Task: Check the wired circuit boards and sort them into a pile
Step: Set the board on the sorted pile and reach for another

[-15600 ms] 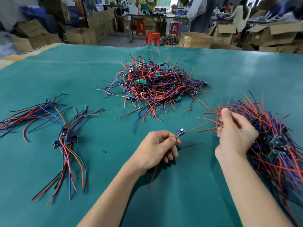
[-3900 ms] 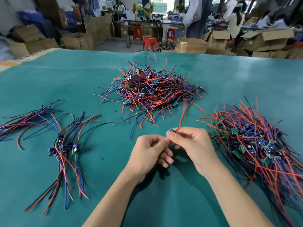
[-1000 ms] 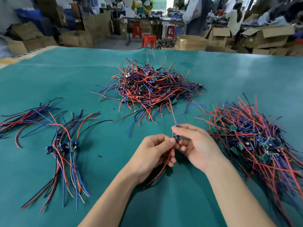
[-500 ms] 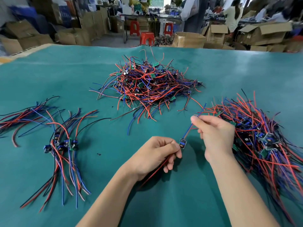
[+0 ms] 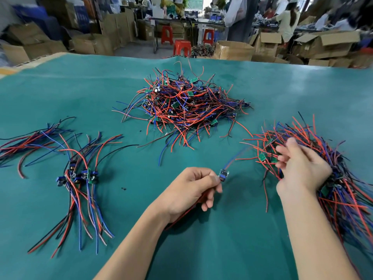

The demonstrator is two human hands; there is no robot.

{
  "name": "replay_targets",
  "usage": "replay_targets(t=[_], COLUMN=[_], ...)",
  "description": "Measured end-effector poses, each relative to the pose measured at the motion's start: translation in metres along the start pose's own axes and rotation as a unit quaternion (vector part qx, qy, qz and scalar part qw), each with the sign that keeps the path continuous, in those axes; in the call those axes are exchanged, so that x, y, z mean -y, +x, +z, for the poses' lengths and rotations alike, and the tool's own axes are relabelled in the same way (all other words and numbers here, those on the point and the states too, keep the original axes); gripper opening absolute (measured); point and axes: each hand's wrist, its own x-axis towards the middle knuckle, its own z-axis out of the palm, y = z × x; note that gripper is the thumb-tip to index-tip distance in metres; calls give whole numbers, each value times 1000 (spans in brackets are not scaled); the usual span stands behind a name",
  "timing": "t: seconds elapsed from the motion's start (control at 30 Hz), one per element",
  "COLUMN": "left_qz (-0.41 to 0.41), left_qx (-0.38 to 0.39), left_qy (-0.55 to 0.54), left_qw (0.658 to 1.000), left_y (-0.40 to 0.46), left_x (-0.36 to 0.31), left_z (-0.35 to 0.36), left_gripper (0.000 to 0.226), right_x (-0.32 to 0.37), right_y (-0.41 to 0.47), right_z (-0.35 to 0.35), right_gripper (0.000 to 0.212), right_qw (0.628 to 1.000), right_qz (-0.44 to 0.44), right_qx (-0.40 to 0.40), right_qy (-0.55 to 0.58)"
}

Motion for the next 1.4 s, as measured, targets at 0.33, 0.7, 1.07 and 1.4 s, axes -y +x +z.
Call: replay_targets(t=[0.33,0.7,1.07,1.4], left_qz=[24,12,-21,-12], left_qx=[-60,17,57,19], left_qy=[-84,-11,16,13], left_qw=[994,1000,998,1000], left_y=[7,3,-1,-1], left_x=[6,-2,-7,-5], left_z=[0,-9,-5,-6], left_gripper=[26,21,27,18], right_x=[-12,-6,35,78], right_y=[-58,-56,-37,-129], right_z=[27,30,21,130], right_gripper=[17,5,17,9], right_qw=[837,928,988,912], right_qz=[41,87,42,-17], right_qx=[502,355,117,408], right_qy=[-215,-75,89,18])
